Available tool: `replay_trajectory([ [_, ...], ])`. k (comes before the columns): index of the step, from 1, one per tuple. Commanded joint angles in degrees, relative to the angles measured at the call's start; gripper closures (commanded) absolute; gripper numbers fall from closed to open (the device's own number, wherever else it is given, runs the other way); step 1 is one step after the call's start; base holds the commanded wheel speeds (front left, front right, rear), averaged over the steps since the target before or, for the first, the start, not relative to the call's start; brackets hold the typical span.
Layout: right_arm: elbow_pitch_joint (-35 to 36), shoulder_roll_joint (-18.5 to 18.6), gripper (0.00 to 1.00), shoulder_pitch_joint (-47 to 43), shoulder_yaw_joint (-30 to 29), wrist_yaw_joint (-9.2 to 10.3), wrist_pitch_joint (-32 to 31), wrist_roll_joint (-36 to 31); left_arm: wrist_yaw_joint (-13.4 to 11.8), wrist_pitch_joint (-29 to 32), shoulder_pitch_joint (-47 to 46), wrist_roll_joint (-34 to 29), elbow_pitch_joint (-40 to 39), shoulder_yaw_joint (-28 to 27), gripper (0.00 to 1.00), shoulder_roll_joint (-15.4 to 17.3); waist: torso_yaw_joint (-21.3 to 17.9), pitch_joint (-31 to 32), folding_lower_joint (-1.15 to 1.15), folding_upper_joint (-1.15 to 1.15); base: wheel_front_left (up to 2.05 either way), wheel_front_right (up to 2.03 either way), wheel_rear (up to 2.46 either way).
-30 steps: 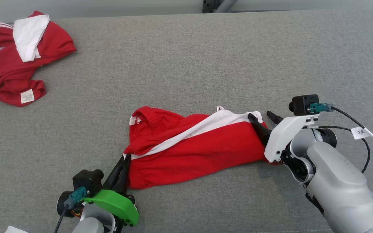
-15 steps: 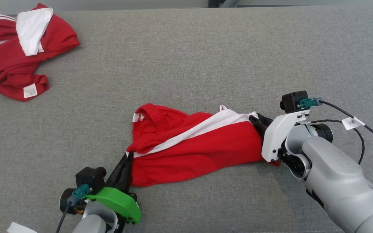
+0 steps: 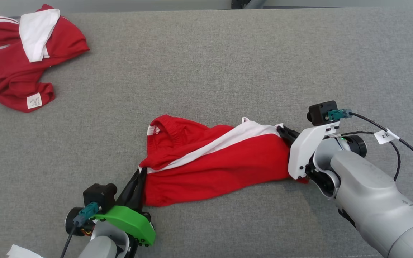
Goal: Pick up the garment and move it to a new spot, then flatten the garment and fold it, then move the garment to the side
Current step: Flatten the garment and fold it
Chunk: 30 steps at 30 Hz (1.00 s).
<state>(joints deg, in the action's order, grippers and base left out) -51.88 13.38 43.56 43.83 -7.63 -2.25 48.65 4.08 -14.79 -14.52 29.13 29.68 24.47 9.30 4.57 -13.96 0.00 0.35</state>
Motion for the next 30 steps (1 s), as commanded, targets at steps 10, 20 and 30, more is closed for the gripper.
replay_trajectory([
  [10, 4.5, 2.6, 1.00, 1.5, 0.0, 0.19, 14.1, 0.6, 1.2, -0.4, 0.3, 4.9, -5.9, -4.8, 1.00, -1.4, -2.6, 2.9, 0.00, -0.35, 0.00, 0.00, 0.00],
  [20, 23.8, 7.1, 1.00, -6.2, -11.3, 0.19, 17.4, -3.4, 1.1, 0.1, 2.9, 9.3, -20.9, -9.0, 1.00, -2.0, -6.5, 7.6, 0.00, -0.35, 0.00, 0.00, 0.00],
  [30, 48.8, 7.9, 1.00, -24.6, -26.7, 0.19, 17.5, -8.8, -1.4, 4.4, 9.1, 13.5, -38.1, -10.3, 1.00, -1.0, -10.4, 12.6, 0.00, -0.35, 0.00, 0.00, 0.00],
])
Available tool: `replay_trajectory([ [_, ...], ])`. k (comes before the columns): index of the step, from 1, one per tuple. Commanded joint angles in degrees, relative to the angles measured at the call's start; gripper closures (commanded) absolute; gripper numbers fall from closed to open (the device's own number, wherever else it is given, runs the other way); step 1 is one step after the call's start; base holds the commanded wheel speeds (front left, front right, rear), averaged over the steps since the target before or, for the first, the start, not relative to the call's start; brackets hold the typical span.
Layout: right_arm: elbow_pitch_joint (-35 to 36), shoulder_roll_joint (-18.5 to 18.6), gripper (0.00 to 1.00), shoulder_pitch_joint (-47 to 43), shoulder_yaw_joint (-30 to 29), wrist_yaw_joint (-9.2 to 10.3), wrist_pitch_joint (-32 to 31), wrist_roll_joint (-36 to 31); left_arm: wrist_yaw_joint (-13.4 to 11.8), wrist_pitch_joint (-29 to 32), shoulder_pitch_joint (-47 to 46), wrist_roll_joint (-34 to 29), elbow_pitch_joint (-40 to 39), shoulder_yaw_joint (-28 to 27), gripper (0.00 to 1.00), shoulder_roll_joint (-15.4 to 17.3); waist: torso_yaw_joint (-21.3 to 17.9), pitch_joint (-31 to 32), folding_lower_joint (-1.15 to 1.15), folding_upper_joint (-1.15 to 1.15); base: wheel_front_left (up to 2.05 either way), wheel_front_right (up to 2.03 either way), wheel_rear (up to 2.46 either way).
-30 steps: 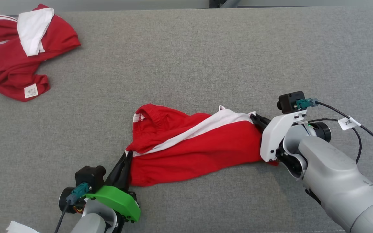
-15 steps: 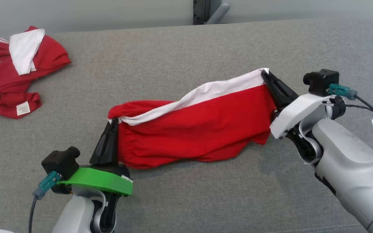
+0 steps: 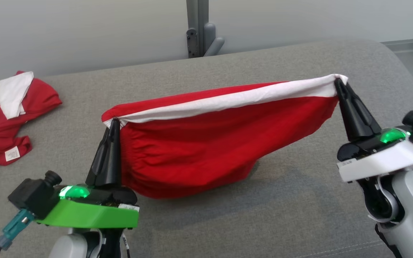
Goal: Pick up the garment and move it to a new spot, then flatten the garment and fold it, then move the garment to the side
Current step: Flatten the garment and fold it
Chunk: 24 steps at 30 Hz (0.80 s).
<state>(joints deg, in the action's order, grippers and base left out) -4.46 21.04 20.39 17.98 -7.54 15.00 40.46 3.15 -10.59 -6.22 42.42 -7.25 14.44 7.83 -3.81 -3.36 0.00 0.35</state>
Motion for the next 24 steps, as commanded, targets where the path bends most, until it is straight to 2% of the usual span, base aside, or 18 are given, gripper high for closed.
replay_trajectory([
  [1, 3.7, 0.2, 1.00, -3.0, -2.2, 0.10, 0.0, -1.2, -0.8, 0.6, 1.3, 0.4, -3.0, -0.4, 1.00, 0.7, -2.4, 2.3, 0.00, -0.35, 0.00, 0.00, 0.00],
  [10, 25.9, -2.9, 1.00, -11.6, -13.3, 0.10, -6.7, -7.3, -3.8, 5.7, 3.0, 2.2, -19.7, -1.6, 1.00, 2.9, -4.9, 3.1, 0.00, -0.35, 0.00, 0.00, 0.00],
  [14, 31.3, -4.2, 1.00, -11.9, -15.3, 0.10, -10.5, -8.1, -4.9, 8.7, 0.6, 2.4, -23.3, -2.3, 1.00, 4.3, -5.1, 1.9, 0.00, -0.35, 0.00, 0.00, 0.00],
  [17, 31.9, -4.5, 1.00, -10.8, -15.7, 0.09, -12.1, -8.4, -5.1, 10.2, -1.3, 2.3, -23.1, -2.4, 1.00, 5.0, -4.9, 0.9, 0.00, -0.35, 0.00, 0.00, 0.00],
  [19, 30.0, -5.0, 1.00, -7.4, -14.7, 0.10, -14.0, -7.1, -4.7, 12.7, -5.9, 3.3, -20.1, -2.6, 1.00, 5.8, -4.4, -1.5, 0.00, -0.35, 0.00, 0.00, 0.00],
  [24, 19.8, -5.1, 1.00, 5.2, -12.4, 0.09, -15.3, -6.0, -3.8, 17.6, -19.7, 4.4, -9.4, -2.7, 1.00, 7.0, -3.7, -7.1, 0.00, -0.35, 0.00, 0.00, 0.00],
])
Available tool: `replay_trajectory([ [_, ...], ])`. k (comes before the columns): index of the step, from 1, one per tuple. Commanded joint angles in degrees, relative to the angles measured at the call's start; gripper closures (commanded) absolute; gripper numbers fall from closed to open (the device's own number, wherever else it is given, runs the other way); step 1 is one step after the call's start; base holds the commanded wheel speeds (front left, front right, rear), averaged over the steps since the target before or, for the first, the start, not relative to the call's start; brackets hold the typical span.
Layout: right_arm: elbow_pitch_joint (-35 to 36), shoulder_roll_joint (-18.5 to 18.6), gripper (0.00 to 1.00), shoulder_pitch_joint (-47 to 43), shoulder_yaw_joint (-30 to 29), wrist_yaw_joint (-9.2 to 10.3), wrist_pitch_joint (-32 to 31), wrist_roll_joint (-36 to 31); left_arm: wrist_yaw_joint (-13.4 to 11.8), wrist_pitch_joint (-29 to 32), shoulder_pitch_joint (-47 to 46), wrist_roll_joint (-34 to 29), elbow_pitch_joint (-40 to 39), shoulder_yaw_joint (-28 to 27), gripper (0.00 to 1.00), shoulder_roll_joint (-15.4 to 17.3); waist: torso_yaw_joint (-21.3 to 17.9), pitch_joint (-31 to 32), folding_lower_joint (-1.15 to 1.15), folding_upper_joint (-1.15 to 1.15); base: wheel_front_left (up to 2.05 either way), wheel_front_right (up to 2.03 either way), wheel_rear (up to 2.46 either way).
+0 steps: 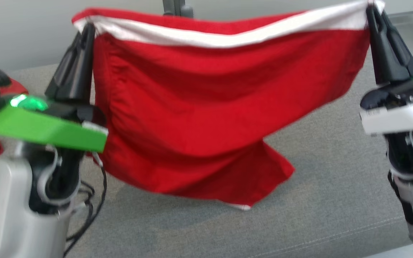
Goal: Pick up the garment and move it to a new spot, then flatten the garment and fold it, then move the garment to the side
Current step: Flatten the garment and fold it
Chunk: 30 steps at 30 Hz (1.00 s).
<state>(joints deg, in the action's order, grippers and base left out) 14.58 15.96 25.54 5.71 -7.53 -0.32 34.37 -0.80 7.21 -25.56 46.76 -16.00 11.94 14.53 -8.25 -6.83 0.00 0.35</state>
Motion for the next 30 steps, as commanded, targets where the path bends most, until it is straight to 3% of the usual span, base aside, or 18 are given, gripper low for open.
replay_trajectory([
  [1, -2.2, -0.1, 1.00, 3.5, 0.6, 0.07, 0.3, 0.0, 0.3, 0.7, -4.2, -0.2, 2.3, -0.3, 1.00, 0.7, 0.9, -4.9, 0.00, -0.35, 0.00, 0.00, 0.00],
  [8, -23.4, -4.1, 1.00, 31.0, 3.3, 0.06, 8.2, -3.7, 1.4, 1.7, -32.8, -5.5, 23.7, 0.5, 1.00, 1.0, -0.6, -14.4, 0.00, -0.35, 0.00, 0.00, 0.00],
  [14, -34.8, -9.5, 1.00, 45.5, 2.4, 0.06, 15.1, -9.0, 4.2, -6.0, -49.6, -9.9, 39.1, 0.7, 1.00, 0.3, -3.2, -21.2, 0.00, -0.35, 0.00, 0.00, 0.00],
  [18, -35.2, -11.0, 1.00, 44.4, 6.0, 0.06, 15.5, -8.7, 5.7, -9.5, -52.1, -9.6, 47.3, 0.9, 1.00, 0.4, -4.3, -26.6, 0.00, -0.35, 0.00, 0.00, 0.00],
  [23, -31.9, -11.2, 1.00, 37.3, 7.7, 0.06, 15.5, -8.6, 7.6, -14.3, -48.0, -7.8, 54.4, 1.0, 1.00, 1.5, -4.4, -30.4, 0.00, -0.35, 0.00, 0.00, 0.00],
  [27, -28.3, -10.4, 1.00, 30.3, 7.3, 0.06, 15.6, -8.1, 8.3, -18.1, -43.1, -3.9, 55.0, 1.0, 1.00, 1.1, -3.7, -30.6, 0.00, -0.35, 0.00, 0.00, 0.00],
  [30, -24.9, -9.9, 1.00, 25.5, 7.0, 0.06, 15.6, -8.5, 8.3, -19.8, -37.7, -0.8, 50.3, 3.8, 1.00, 1.6, -2.8, -29.9, 0.00, -0.35, 0.00, 0.00, 0.00],
])
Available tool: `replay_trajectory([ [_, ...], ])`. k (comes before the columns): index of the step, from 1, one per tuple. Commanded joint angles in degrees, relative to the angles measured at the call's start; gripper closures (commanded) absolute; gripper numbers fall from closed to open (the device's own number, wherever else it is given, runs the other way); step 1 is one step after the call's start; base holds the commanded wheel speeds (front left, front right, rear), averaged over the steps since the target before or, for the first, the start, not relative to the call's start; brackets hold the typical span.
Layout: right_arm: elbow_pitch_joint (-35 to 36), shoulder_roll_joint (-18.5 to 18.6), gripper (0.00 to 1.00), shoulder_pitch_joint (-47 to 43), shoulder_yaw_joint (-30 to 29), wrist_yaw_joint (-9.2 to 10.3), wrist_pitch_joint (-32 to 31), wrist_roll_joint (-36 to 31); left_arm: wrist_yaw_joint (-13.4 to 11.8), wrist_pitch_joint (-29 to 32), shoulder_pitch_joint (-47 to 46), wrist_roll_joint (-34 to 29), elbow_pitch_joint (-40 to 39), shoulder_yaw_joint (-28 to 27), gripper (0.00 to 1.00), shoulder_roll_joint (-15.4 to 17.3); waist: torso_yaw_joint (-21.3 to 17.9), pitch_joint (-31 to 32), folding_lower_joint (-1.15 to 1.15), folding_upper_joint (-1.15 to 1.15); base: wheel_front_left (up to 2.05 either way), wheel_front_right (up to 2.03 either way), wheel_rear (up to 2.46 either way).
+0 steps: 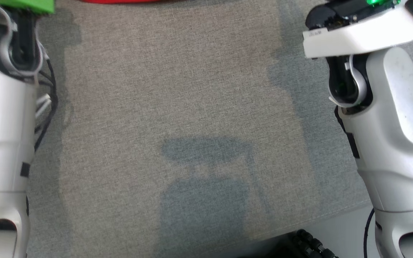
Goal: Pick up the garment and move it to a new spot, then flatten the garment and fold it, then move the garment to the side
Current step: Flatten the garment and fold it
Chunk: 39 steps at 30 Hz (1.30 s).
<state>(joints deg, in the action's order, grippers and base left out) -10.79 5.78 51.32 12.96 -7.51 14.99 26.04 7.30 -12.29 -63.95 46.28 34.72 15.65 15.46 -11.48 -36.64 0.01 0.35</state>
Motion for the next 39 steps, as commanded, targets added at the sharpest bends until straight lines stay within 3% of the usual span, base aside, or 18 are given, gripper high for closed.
replay_trajectory([
  [1, 1.7, 0.2, 1.00, -1.8, -0.3, 0.04, 0.2, 0.0, 0.2, -1.0, 2.6, 0.9, -2.5, 0.8, 1.00, 1.4, 0.8, 0.2, -0.01, -0.35, 0.00, 0.00, 0.00],
  [9, 10.7, 1.1, 1.00, -13.4, -2.4, 0.04, 0.3, -1.4, 0.2, -3.0, 18.4, 2.8, -17.7, 2.5, 1.00, 4.1, 3.3, 3.3, -0.01, -0.35, 0.00, 0.00, 0.00],
  [16, 17.2, 0.5, 1.00, -24.8, -7.3, 0.05, 0.3, -1.3, 0.2, -2.9, 34.4, -1.1, -29.5, -3.2, 1.00, -0.7, 4.8, 7.4, -0.01, -0.35, 0.00, 0.00, 0.00],
  [25, 21.8, -0.9, 1.00, -40.7, -11.3, 0.07, 0.3, 0.6, 0.1, -2.9, 52.4, -4.1, -37.2, -5.2, 1.00, -6.3, 4.3, 16.4, -0.01, -0.35, 0.00, 0.00, 0.00],
  [39, 27.8, -1.2, 1.00, -57.0, -11.5, 0.09, 0.3, 0.8, 0.1, -2.9, 70.9, -7.1, -46.3, -8.0, 1.00, -10.7, 1.9, 25.3, -0.01, -0.35, 0.00, 0.00, 0.00],
])
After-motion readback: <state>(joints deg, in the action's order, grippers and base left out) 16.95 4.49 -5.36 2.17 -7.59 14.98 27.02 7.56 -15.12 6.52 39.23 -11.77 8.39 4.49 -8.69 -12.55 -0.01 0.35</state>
